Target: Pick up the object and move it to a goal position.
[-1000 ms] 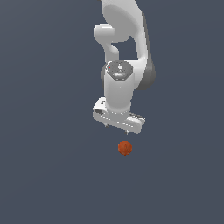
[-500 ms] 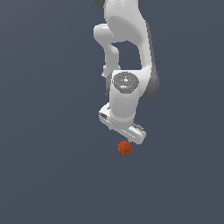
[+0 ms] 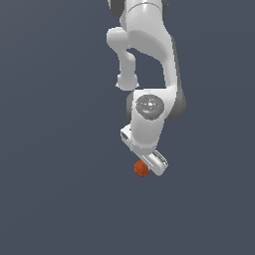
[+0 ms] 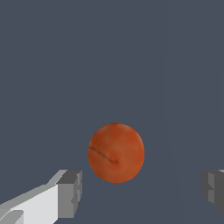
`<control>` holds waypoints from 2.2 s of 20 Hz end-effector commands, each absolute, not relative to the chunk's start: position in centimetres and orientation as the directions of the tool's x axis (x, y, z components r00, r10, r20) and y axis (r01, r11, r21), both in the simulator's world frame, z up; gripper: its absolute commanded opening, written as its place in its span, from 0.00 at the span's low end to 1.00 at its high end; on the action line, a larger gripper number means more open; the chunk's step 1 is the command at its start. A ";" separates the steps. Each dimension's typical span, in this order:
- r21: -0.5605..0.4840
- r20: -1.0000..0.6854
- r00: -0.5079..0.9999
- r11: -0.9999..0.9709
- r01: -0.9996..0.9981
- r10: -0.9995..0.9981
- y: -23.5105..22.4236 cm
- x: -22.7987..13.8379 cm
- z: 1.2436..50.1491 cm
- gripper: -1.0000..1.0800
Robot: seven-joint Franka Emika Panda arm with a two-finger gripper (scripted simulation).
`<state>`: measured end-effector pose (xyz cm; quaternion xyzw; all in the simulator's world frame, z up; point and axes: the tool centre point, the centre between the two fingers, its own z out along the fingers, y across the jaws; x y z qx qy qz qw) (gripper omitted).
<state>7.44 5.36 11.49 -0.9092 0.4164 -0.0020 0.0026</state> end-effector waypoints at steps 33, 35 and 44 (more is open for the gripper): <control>0.000 0.000 0.513 -0.513 -0.858 -0.858 6.6 8.3 4.7 0.96; 0.000 0.000 0.513 -0.513 -0.858 -0.858 6.6 8.3 4.7 0.00; 0.000 0.000 0.513 -0.513 -0.858 -0.858 6.6 8.3 4.7 0.00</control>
